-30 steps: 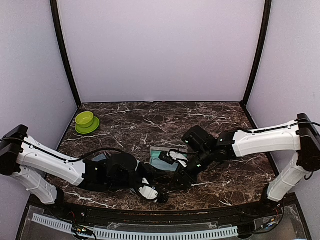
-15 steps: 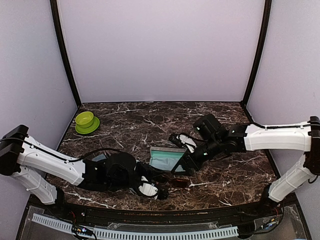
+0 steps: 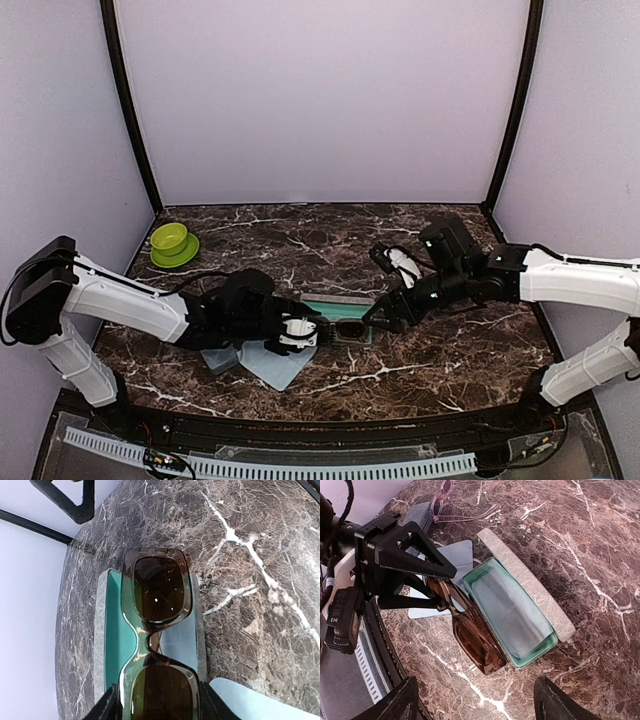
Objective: Organize the sunglasses
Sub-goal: Place the sunglasses in the sunglasses case.
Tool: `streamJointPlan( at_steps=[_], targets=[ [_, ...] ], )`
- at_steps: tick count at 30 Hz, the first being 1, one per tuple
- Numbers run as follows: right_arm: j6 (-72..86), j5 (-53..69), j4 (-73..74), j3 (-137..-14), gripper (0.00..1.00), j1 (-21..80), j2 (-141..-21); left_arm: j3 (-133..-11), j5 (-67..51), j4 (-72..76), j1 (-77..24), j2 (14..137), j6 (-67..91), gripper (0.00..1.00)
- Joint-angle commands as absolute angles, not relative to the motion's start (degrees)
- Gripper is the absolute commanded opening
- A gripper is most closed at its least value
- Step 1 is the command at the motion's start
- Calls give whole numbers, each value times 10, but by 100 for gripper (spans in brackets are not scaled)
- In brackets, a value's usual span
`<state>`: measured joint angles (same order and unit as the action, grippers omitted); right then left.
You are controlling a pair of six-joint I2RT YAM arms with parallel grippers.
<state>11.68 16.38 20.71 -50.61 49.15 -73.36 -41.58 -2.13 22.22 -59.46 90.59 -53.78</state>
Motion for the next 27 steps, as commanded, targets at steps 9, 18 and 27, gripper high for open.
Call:
streamJointPlan(
  at_steps=[9,18,27],
  targets=[
    [121,150,196,-477,79,481,-720,-479,-111,206,-555,965,-519,35],
    [122,146,194,-464,79,477,-713,-514,-136,182,-536,1006,-519,34],
    [120,148,197,-464,79,473,-712,-522,-150,168,-522,1021,-516,34]
  ],
)
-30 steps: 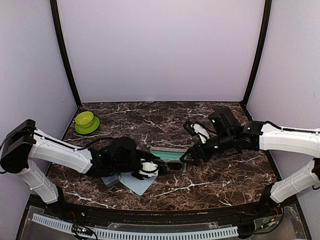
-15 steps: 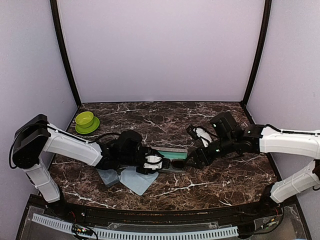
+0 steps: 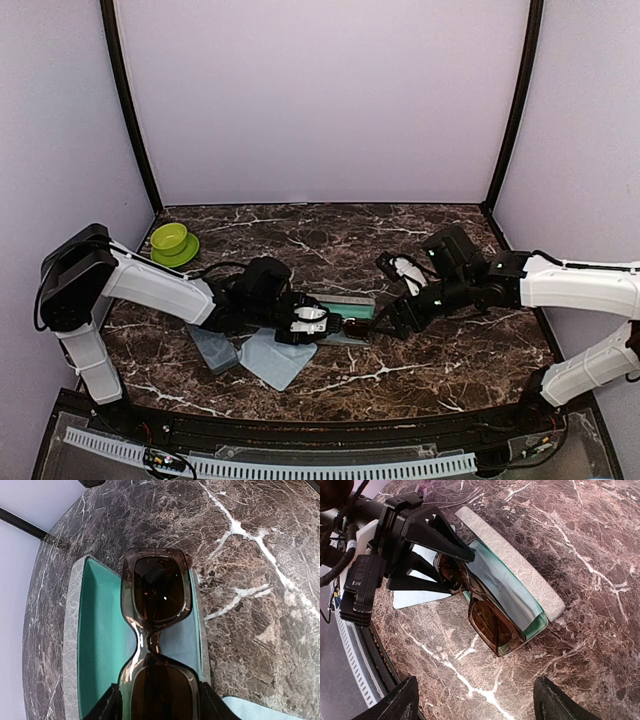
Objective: Organize the sunglasses
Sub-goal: Place the sunglasses in the sunglasses case.
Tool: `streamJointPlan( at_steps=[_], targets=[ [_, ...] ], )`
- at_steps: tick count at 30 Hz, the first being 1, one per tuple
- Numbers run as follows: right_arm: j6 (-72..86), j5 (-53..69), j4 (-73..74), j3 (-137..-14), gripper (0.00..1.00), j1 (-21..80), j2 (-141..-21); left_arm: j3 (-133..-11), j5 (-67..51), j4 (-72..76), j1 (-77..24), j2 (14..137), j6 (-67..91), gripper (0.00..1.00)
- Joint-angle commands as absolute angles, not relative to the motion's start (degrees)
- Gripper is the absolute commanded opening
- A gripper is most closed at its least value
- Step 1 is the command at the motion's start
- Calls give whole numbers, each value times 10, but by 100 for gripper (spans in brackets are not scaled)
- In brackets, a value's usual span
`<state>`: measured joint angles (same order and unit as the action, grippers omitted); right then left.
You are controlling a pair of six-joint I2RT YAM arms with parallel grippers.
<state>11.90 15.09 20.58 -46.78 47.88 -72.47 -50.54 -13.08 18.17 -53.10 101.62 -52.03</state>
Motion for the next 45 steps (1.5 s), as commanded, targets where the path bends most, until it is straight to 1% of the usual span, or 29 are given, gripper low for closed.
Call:
streamJointPlan(
  at_steps=[1,23,32,45],
  targets=[
    [120,148,196,-464,79,473,-712,-524,-152,166,-520,1023,-516,34],
    [122,144,201,-458,79,472,-711,-548,-194,131,-492,1054,-503,33],
    [121,146,199,-458,79,472,-716,-550,-205,125,-492,1059,-497,35],
    [122,148,198,-456,78,472,-717,-551,-206,122,-492,1059,-491,51]
  ],
)
